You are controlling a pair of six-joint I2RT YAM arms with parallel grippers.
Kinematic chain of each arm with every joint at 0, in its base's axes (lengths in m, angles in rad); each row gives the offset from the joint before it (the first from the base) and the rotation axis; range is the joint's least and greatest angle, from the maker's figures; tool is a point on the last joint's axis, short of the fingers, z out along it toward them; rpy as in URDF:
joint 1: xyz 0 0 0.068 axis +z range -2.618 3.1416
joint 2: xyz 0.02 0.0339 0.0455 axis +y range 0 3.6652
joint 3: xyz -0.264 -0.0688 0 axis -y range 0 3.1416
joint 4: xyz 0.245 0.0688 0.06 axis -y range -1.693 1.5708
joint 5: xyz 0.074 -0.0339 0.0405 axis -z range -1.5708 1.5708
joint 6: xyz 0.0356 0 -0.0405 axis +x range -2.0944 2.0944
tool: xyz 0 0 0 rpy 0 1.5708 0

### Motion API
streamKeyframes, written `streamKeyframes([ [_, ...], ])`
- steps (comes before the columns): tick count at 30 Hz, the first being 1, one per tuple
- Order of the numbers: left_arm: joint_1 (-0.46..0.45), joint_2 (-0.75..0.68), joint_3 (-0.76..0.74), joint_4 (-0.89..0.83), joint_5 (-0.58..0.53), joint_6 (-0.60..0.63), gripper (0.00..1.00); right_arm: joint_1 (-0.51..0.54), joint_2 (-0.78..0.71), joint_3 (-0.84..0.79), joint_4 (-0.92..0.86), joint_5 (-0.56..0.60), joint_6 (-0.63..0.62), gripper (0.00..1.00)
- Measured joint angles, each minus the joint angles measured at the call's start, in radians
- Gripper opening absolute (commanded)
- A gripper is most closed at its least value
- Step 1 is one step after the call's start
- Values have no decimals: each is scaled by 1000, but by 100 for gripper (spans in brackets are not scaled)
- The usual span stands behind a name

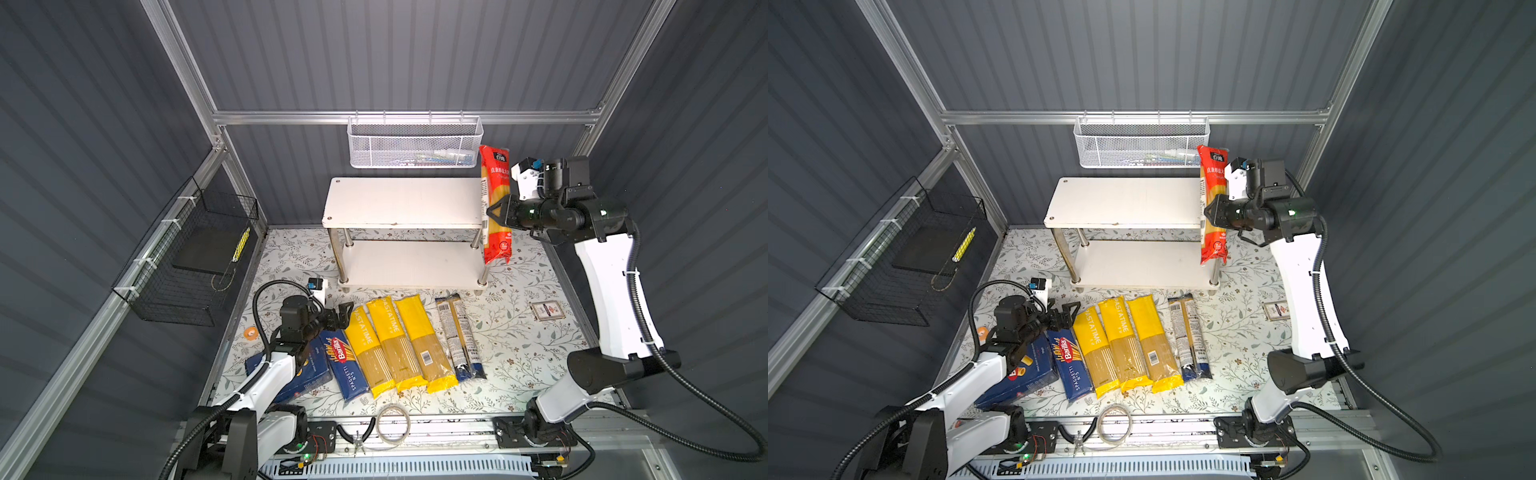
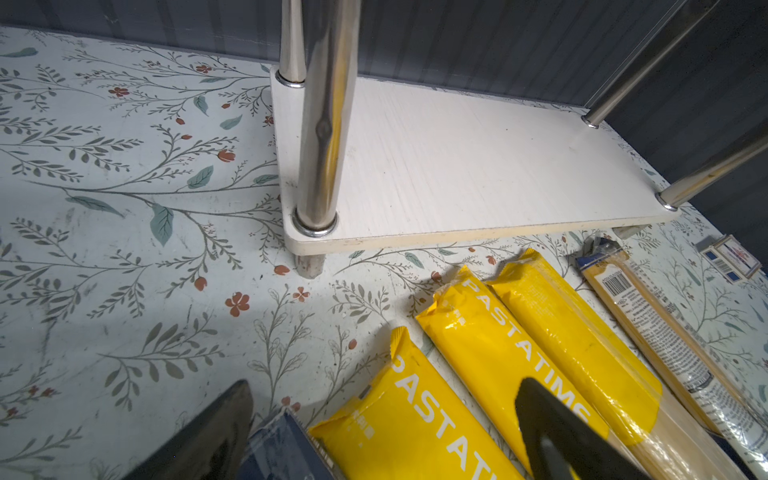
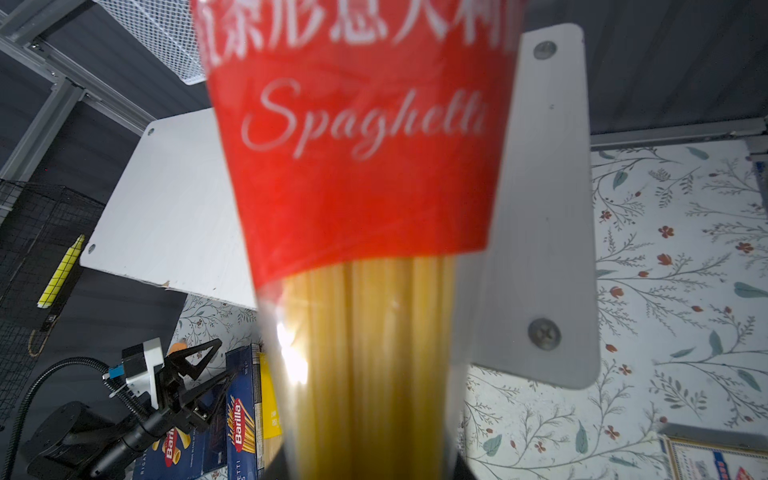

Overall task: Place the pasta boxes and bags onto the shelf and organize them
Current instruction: 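Carry the red spaghetti bag up toward the top shelf with the right gripper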

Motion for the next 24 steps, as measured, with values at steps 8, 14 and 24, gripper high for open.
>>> streamKeyframes([
  [8, 0, -3, 0, 0, -4, 0, 100, -58, 71, 60, -7, -57, 14, 22],
  [14, 0, -13, 0, 0, -8, 0, 100, -73, 104, 108, -5, -80, 18, 25],
  [24, 0, -14, 0, 0, -8, 0, 100, -91, 137, 126, 8, -103, 37, 31],
])
